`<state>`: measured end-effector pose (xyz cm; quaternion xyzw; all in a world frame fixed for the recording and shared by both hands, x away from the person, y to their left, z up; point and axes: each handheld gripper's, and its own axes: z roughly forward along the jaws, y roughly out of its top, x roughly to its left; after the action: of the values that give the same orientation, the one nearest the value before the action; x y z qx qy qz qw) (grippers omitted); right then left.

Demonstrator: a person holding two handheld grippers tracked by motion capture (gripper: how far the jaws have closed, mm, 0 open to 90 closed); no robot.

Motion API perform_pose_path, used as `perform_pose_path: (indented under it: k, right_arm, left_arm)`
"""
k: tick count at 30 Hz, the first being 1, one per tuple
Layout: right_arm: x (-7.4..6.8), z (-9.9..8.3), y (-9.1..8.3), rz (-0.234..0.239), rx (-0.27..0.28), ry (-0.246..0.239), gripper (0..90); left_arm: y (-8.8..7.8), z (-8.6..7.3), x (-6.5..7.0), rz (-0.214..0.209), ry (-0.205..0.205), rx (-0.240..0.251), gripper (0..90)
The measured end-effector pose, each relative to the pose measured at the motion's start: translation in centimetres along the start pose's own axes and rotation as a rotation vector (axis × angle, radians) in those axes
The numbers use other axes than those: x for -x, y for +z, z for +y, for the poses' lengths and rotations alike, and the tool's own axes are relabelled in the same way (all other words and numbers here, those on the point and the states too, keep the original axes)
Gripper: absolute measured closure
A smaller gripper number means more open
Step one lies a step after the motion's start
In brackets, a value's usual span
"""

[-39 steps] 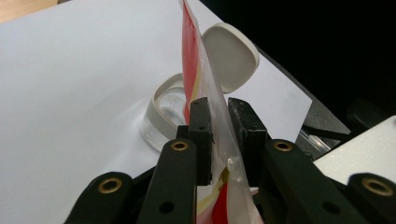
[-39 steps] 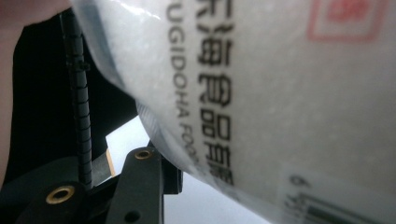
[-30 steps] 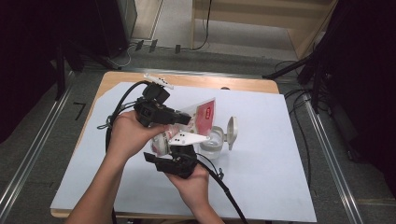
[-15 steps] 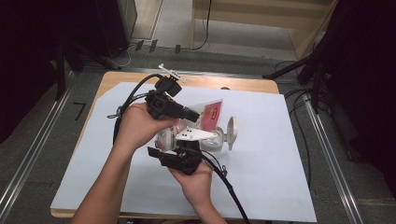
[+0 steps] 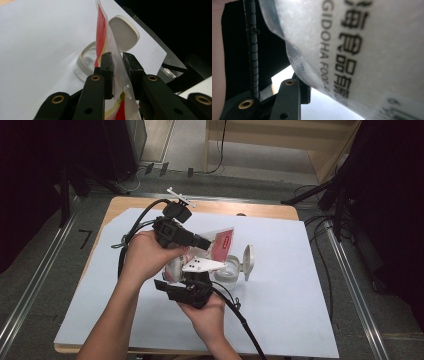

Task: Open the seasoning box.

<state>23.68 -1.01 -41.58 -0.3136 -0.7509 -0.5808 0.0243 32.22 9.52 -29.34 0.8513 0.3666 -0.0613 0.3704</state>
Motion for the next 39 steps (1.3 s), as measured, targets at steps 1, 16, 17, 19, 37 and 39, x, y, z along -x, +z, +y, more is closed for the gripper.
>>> perform_pose_path:
  k: [1,16,17,19,37,39]
  right_arm:
    - [-0.03,-0.01,0.0,-0.008,-0.003,-0.009,62.6]
    - [-0.42,-0.22,-0.17,-0.043,0.006,-0.046,63.5]
    - [-0.42,-0.22,-0.17,-0.043,0.006,-0.046,63.5]
    - [-0.43,-0.25,-0.19,-0.045,0.006,-0.045,63.5]
    - [-0.23,-0.31,-0.55,-0.022,0.032,-0.029,63.4]
    - [-0.23,-0.32,-0.58,-0.022,0.034,-0.03,63.4]
  left_arm:
    - [0.0,-0.01,-0.05,-0.003,0.0,0.0,79.5]
    - [0.19,-0.2,0.21,-0.004,0.037,0.022,78.8]
    - [0.19,-0.2,0.21,-0.004,0.037,0.022,78.5]
    - [0.21,-0.22,0.14,-0.008,0.051,0.025,77.6]
    - [0.69,-0.09,0.83,0.001,0.041,0.059,78.8]
    - [0.69,-0.09,0.85,0.0,0.043,0.059,78.9]
